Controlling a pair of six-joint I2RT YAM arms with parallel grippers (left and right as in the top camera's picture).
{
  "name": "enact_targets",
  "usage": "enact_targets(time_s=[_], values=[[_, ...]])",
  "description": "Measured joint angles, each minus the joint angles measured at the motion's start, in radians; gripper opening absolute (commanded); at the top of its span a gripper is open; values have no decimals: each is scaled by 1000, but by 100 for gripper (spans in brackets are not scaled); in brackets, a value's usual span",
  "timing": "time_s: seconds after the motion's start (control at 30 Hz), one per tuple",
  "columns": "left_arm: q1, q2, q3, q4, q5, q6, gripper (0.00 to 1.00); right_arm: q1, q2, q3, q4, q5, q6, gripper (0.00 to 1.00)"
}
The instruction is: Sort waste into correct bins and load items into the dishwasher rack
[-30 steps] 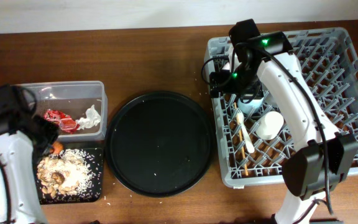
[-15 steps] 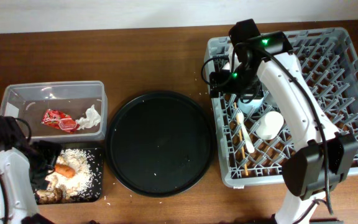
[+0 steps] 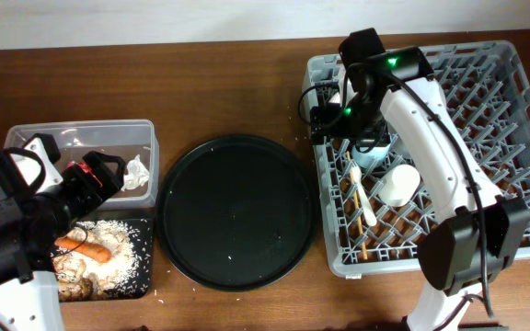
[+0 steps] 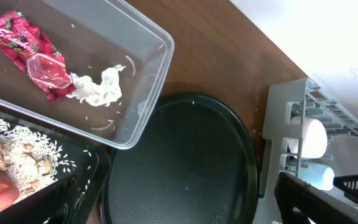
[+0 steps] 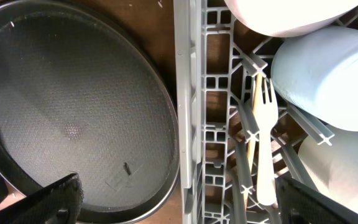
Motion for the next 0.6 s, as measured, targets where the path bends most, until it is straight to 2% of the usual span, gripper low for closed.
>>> enact_targets(time_s=[0.3,0.4,0.6], values=[[0,0,0,0,4,3,99,4,-49,-1,0,0,0,99],[0,0,0,2,4,3,99,7,-247,-3,8,8,0,99],[0,0,0,2,7,3,99,10,-829,10,163,192,0,99]])
